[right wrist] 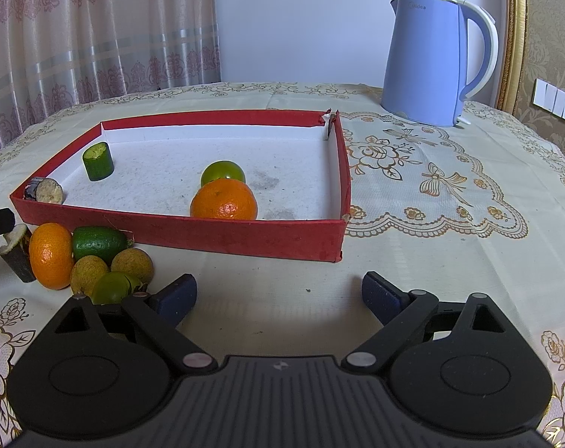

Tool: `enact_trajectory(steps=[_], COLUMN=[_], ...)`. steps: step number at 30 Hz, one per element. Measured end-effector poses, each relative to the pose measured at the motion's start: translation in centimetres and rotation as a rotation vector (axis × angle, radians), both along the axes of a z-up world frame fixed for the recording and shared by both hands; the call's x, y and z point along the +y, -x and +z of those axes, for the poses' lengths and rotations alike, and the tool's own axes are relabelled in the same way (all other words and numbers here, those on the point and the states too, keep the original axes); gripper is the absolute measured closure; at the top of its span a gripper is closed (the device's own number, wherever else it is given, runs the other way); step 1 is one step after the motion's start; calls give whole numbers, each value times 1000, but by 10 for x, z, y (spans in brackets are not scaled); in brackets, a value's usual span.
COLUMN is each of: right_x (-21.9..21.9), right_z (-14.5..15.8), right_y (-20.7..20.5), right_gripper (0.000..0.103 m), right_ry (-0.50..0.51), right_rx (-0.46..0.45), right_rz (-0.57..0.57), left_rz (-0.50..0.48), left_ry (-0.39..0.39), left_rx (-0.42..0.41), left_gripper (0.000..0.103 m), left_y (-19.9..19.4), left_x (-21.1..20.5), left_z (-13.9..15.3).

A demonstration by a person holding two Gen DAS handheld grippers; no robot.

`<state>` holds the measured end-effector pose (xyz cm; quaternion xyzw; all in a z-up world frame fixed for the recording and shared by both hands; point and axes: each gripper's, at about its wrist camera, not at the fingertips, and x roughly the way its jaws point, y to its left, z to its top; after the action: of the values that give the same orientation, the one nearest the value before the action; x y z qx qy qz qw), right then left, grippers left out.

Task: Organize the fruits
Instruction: 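Move the right gripper toward the large green tomato beside the tray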

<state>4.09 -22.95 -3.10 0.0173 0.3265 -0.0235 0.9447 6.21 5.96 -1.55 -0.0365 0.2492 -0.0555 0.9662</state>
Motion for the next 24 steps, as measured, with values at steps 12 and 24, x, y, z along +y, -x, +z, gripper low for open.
enact_trajectory(steps=[12, 24], right_x=[4, 28], right_z=[4, 21], right_y=[28, 60], right_gripper=[6, 6], right_ry=[-71, -78], right_rx=[-76, -169], right_rz=[52, 133], left_rz=[8, 23], left_ry=[136, 158], left_rx=[54, 77], left_gripper=[0, 0], left_y=[-5, -8], left_x=[22, 25], left_z=[-5, -7])
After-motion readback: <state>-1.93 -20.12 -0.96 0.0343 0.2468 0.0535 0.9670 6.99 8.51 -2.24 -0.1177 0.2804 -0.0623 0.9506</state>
